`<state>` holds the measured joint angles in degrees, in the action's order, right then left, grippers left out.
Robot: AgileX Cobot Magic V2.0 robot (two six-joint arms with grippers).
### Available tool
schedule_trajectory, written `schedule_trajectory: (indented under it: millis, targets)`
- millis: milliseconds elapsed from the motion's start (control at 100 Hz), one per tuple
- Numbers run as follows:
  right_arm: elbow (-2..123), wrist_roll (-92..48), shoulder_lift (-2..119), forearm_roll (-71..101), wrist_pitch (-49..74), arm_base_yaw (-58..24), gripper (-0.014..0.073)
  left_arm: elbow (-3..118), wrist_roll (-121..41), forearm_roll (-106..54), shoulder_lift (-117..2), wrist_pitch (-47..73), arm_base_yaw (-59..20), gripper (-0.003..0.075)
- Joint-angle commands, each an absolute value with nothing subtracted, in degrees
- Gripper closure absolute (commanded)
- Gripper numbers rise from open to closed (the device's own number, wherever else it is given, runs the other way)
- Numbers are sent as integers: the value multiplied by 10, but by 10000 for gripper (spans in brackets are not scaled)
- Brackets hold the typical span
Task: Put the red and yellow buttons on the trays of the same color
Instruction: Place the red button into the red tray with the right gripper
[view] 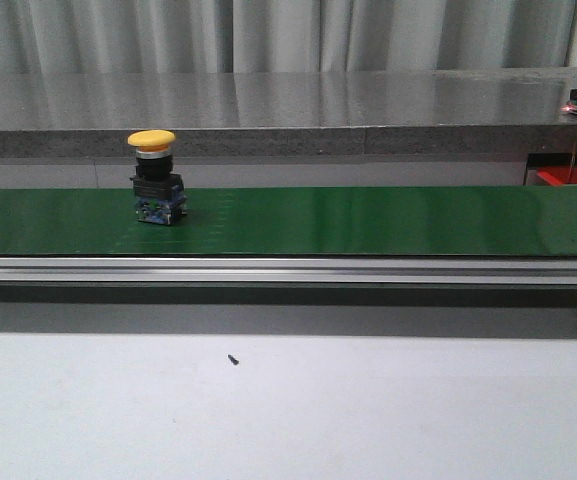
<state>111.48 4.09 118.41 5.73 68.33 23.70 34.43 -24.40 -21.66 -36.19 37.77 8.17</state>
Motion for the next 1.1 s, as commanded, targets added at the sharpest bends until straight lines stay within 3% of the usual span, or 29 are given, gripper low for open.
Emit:
schedule_trajectory:
  millis: [0, 680, 750, 920, 1090]
  targets:
    - [1129, 36, 1166, 62, 657, 240, 401, 359, -244, -228, -361, 335, 77, 740]
    - [1129, 37, 1246, 57, 596, 243, 396, 359, -244, -228, -361, 335, 77, 740]
    - [1129, 37, 1246, 57, 594, 243, 348, 359, -244, -228, -361, 334, 77, 740]
    - [1130, 36, 1246, 48, 593, 243, 136, 359, -244, -228, -361, 333, 77, 740]
    - [1130, 36, 1242, 44, 596, 243, 128, 359, -244, -228, -361, 333, 77, 740]
